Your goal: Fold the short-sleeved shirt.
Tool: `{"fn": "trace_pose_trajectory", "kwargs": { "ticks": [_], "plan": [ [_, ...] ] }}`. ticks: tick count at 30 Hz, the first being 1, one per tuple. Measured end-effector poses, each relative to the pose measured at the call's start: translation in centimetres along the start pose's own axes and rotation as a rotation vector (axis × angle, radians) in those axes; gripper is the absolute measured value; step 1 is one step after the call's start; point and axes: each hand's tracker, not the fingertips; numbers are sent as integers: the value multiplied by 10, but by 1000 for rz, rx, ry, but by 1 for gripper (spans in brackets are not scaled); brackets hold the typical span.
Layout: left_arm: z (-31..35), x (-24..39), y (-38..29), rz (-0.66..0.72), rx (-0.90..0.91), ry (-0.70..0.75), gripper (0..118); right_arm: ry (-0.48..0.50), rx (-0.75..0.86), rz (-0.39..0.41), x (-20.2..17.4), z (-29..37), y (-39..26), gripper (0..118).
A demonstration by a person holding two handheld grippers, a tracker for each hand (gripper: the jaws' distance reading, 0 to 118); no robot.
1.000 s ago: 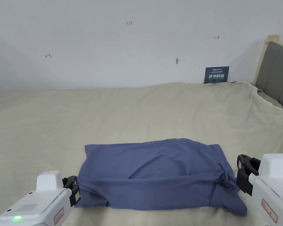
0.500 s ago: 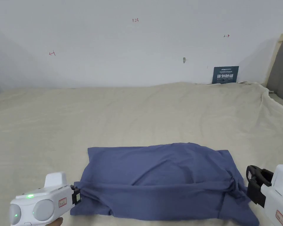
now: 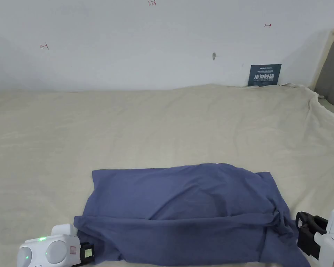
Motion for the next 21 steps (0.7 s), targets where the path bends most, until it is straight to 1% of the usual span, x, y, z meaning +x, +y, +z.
{"fn": "trace_pose_trajectory", "kwargs": {
  "ticks": [1,3,4,5,7,8,10,11,12,14,17,19,20,21],
  "plan": [
    [2,1,-1,-7,-2,0,56,-4,-18,-14,2,-3,-2,0],
    [5,4,5,-27,-5,-28,20,-14,-54,-29,8,-13,-8,0],
    [7,5,6,-33,3,-53,9,-25,-82,-32,11,-18,-11,0],
    [10,5,7,-21,11,-106,8,-44,-122,-33,14,-26,-15,0],
    [13,7,9,-27,9,-81,7,-60,-194,-45,24,-44,-22,4],
    [17,6,9,-29,20,-84,7,-66,-231,-50,28,-54,-25,20],
    [31,3,10,-21,41,-104,7,-87,-281,-32,33,-71,-33,65],
    [37,1,11,-19,55,-113,7,-101,-314,-24,35,-81,-36,85],
    [42,0,12,-15,62,-118,7,-108,-341,-15,36,-90,-40,90],
    [48,-6,15,-8,83,-137,7,-116,-365,-14,39,-103,-49,89],
    [54,-8,18,1,91,-155,7,-134,-456,3,36,-118,-59,89],
    [53,-7,18,-4,83,-163,7,-128,-483,-1,30,-120,-63,84],
    [52,-5,17,-10,80,-158,7,-129,-497,-1,26,-120,-66,74],
    [51,-4,15,-16,80,-153,7,-124,-495,-2,22,-119,-68,62]
  ]
}}
